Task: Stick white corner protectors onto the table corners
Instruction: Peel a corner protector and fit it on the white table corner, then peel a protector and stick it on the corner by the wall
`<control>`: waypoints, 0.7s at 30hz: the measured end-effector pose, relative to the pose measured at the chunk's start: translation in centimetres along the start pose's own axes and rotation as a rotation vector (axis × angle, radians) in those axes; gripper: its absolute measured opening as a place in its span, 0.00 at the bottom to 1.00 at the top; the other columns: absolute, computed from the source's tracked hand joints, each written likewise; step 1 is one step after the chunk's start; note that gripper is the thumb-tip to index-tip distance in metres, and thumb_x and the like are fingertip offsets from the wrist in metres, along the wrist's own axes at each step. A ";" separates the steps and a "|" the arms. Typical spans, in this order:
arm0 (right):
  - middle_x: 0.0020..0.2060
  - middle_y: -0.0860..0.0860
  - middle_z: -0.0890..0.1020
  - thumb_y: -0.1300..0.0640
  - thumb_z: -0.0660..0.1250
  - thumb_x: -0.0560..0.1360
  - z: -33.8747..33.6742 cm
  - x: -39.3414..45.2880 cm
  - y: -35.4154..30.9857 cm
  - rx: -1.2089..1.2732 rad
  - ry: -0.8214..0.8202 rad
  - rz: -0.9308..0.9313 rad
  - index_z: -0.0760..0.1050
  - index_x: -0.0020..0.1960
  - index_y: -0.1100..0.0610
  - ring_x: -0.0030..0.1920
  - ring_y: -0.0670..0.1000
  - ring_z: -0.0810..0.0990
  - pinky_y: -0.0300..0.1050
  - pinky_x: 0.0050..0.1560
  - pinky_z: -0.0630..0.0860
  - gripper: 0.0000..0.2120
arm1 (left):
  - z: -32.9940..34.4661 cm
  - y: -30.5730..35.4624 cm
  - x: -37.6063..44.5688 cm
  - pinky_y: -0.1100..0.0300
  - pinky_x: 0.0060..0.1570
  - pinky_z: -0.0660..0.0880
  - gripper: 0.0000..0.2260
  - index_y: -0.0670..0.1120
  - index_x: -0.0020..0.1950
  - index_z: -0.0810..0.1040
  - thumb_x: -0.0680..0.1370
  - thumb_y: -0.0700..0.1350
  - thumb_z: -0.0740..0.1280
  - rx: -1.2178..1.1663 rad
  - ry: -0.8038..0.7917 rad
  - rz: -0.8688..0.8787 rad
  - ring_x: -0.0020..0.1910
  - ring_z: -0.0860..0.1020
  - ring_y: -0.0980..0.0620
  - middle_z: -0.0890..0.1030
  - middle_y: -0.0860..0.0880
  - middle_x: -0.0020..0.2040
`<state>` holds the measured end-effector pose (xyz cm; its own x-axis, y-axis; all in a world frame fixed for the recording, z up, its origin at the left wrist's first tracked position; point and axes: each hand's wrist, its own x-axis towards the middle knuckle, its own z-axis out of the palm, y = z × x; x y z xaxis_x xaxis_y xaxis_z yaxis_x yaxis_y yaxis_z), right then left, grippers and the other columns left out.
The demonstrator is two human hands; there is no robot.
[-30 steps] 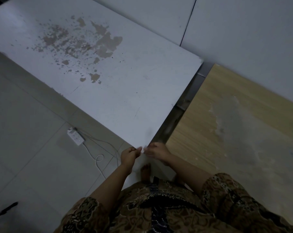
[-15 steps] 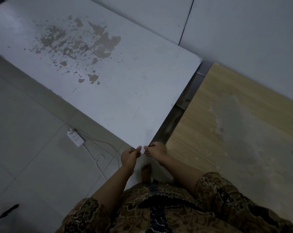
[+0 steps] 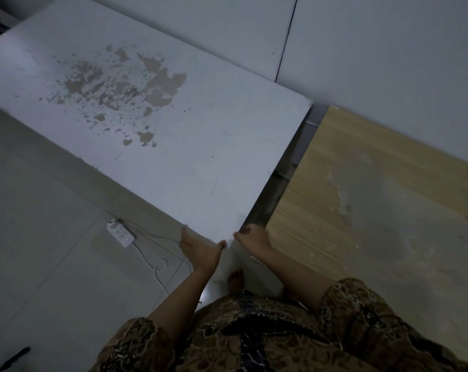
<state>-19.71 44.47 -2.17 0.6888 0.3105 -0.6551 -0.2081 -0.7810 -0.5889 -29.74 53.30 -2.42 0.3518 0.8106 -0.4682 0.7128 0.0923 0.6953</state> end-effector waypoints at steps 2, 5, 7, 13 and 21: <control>0.55 0.56 0.81 0.57 0.68 0.74 -0.8 -0.2 0.0 0.042 0.053 -0.041 0.74 0.59 0.60 0.52 0.52 0.79 0.38 0.46 0.74 0.15 | 0.2 0.5 -0.2 0.42 0.70 0.57 0.48 0.41 0.75 0.52 0.64 0.44 0.78 0.098 0.079 0.077 0.72 0.56 0.37 0.58 0.37 0.72; 0.51 0.53 0.80 0.62 0.65 0.76 -2.7 -1.0 0.1 0.109 0.132 -0.123 0.74 0.59 0.60 0.46 0.49 0.78 0.32 0.37 0.71 0.12 | 0.8 2.2 -0.7 0.39 0.67 0.58 0.40 0.42 0.74 0.57 0.68 0.42 0.74 0.132 0.142 0.188 0.71 0.58 0.36 0.60 0.37 0.71; 0.51 0.54 0.81 0.63 0.64 0.76 -4.3 -1.4 0.7 0.148 0.198 -0.201 0.75 0.59 0.60 0.49 0.50 0.79 0.36 0.42 0.74 0.11 | 1.5 3.6 -1.0 0.40 0.67 0.59 0.36 0.42 0.74 0.59 0.70 0.41 0.73 0.151 0.113 0.312 0.71 0.60 0.37 0.61 0.38 0.71; 0.54 0.51 0.79 0.66 0.63 0.75 -10.4 -3.3 5.8 0.188 0.465 -0.285 0.75 0.58 0.58 0.54 0.48 0.76 0.38 0.55 0.71 0.13 | 6.0 8.6 -2.8 0.43 0.67 0.61 0.30 0.43 0.73 0.60 0.74 0.43 0.69 0.181 -0.148 0.626 0.70 0.62 0.42 0.64 0.43 0.72; 0.57 0.51 0.76 0.63 0.62 0.77 -19.0 -7.5 17.2 0.142 0.772 -0.156 0.74 0.62 0.56 0.60 0.49 0.74 0.35 0.60 0.67 0.14 | 15.8 12.9 -10.3 0.50 0.68 0.62 0.28 0.41 0.71 0.66 0.72 0.49 0.61 0.298 -0.450 0.859 0.69 0.65 0.41 0.66 0.41 0.69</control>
<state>-15.27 18.41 1.54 0.9926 -0.0931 -0.0780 -0.1204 -0.6669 -0.7354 -14.60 37.07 2.75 0.9686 0.2361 -0.0782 0.2116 -0.6171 0.7579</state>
